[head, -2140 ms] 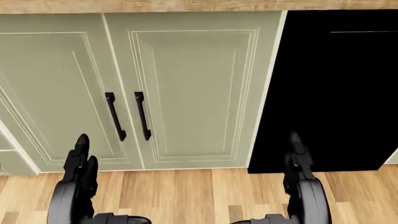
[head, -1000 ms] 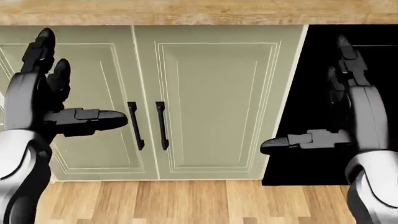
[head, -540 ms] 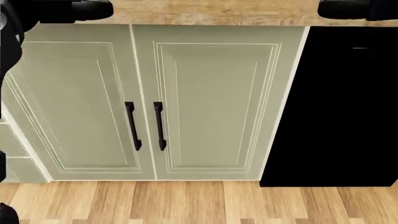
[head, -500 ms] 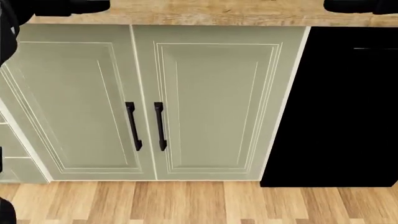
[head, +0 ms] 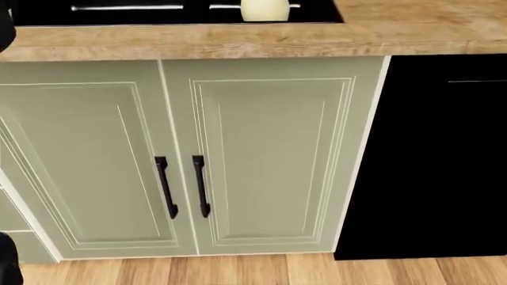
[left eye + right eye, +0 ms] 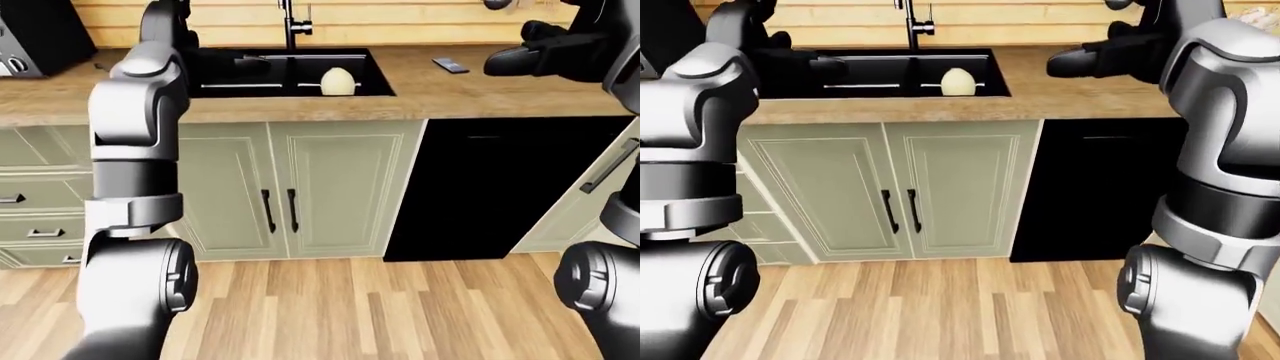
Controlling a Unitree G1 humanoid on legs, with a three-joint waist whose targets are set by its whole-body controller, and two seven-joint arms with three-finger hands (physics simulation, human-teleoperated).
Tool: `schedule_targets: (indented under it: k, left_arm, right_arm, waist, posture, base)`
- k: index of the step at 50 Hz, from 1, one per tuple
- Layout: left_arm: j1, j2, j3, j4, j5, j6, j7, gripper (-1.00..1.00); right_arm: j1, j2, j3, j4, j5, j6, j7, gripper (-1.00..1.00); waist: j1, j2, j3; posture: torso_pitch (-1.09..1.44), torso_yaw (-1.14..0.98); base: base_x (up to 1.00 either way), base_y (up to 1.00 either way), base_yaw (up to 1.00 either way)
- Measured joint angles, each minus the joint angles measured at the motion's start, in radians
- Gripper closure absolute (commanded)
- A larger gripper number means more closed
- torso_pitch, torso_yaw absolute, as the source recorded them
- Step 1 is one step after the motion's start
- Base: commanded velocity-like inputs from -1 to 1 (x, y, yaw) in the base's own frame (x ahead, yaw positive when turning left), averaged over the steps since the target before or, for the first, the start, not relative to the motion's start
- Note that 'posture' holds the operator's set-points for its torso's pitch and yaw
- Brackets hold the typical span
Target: Turn the sink spout to the right.
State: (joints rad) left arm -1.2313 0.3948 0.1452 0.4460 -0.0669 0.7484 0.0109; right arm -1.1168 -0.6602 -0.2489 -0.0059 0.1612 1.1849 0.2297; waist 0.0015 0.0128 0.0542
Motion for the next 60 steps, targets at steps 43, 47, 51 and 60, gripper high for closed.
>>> schedule_targets:
  k: [43, 47, 51, 60]
  left_arm:
    - [-0.054, 0.077, 0.042, 0.090, 0.001, 0.024, 0.005, -1.00]
    - [-0.086, 0.086, 0.042, 0.064, -0.004, -0.014, 0.009, -1.00]
    - [-0.098, 0.093, 0.039, 0.073, -0.011, -0.038, 0.005, -1.00]
    - [-0.074, 0.090, 0.034, 0.135, -0.025, -0.018, 0.000, -1.00]
  right_arm:
    - [-0.062, 0.025, 0.045, 0.003, -0.059, 0.035, 0.087, -1.00]
    - [-0.070, 0.015, 0.023, -0.001, -0.070, 0.017, 0.084, -1.00]
    - [-0.077, 0.013, 0.023, 0.006, -0.080, 0.010, 0.081, -1.00]
    - [-0.082, 0.020, 0.033, 0.046, -0.094, 0.011, 0.085, -1.00]
  waist:
    - [0.016, -0.001, -0.010]
    - [0.007, -0.011, -0.032]
    - [0.010, -0.077, -0.025]
    - [0.002, -0.038, 0.002]
  posture:
    - [0.00, 0.00]
    - [0.00, 0.00]
    - [0.00, 0.00]
    - [0.00, 0.00]
  base:
    - [0.21, 0.00, 0.00]
    - [0.13, 0.00, 0.00]
    - [0.18, 0.00, 0.00]
    - [0.18, 0.00, 0.00]
